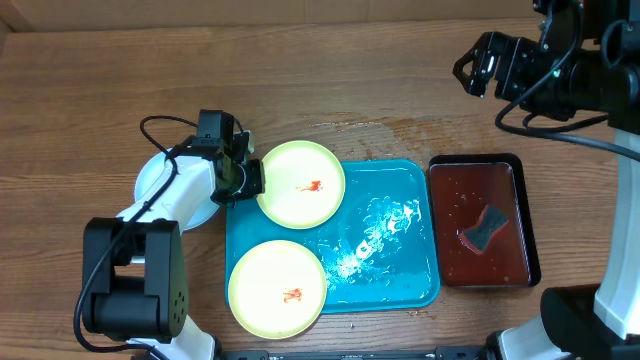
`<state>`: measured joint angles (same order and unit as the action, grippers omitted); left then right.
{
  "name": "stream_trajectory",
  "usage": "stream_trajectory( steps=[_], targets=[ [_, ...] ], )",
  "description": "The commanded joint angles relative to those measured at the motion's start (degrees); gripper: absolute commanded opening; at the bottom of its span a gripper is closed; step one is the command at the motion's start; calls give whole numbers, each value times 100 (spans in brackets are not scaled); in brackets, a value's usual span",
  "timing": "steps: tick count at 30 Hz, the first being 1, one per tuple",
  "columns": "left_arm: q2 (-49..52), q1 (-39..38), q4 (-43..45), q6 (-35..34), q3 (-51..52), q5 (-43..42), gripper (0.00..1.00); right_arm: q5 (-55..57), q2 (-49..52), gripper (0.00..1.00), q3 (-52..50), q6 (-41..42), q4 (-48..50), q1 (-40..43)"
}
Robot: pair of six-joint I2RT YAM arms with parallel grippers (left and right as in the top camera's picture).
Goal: Clean dirty plates on tray and stack at the side
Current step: 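Move the left gripper to the rim of the upper yellow plate, then grasp the green-orange sponge from the dark tray with the right gripper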
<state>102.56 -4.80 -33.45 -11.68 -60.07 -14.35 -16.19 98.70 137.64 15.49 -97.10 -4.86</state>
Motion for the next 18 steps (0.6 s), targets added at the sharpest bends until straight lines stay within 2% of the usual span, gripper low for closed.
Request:
stream_trajectory(
  steps=[1, 4, 6, 12, 18],
  targets=[
    [125, -162, 50, -179, 2, -11, 4, 483, 149, 100, -422, 476, 7, -7],
    [125, -251, 46, -208, 0, -9, 4, 970, 162, 100, -1123, 1040, 7, -4],
    [125, -310, 39, -205, 0, -7, 4, 1200, 162, 95, -1665, 1285, 4, -4],
    [125, -479, 52, -184, 0, 101, 4, 1362, 162, 92, -3241, 1377, 280, 11],
    [125, -688, 24, -157, 0, 254, 4, 1670, 162, 91, -3908, 1770, 627, 46]
  ],
)
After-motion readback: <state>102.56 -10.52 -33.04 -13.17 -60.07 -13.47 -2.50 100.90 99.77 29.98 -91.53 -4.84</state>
